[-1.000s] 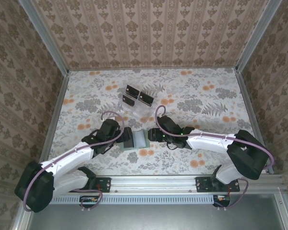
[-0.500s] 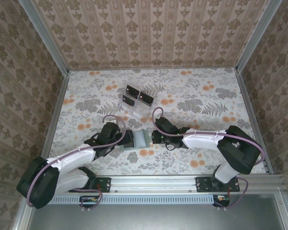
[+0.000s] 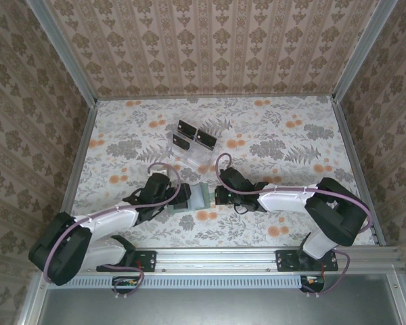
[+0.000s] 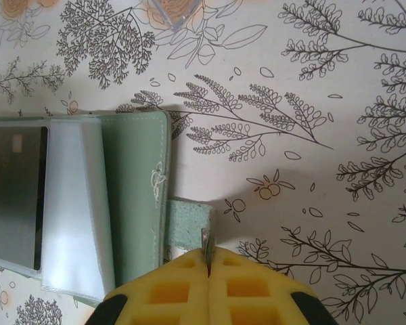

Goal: Put the credit cards into the card holder

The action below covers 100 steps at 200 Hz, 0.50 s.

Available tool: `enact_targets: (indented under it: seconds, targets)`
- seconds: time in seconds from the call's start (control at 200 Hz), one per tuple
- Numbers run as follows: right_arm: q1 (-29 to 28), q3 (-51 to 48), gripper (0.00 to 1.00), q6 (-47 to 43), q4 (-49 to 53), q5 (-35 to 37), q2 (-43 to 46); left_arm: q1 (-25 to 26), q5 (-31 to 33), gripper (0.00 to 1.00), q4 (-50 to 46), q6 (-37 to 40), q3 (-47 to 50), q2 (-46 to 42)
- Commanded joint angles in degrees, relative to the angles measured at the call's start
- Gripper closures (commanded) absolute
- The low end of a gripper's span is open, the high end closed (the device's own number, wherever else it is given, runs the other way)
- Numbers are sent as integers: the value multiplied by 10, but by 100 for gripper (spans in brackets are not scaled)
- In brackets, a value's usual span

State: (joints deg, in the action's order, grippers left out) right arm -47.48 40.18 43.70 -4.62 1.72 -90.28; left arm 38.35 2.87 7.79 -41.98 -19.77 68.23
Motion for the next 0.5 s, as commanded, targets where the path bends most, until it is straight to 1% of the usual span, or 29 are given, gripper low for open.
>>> enact_targets:
  seconds: [0.0,0.19,0.325,0.495]
  targets:
    - [3,-11,100,10,-14,-14,-13,7,-7,0,26,8,5,11]
    - [2,-12,100,12,-28,-23,-26,14,-18,0,39,11,-3,14]
    - [3,-12,100,15,-42,-30,-37,29,-2,0,13,6,-11,-27]
    - [4,-12,100,16,-51,-36,-44,62,28,0,-12,-13,-23,-92]
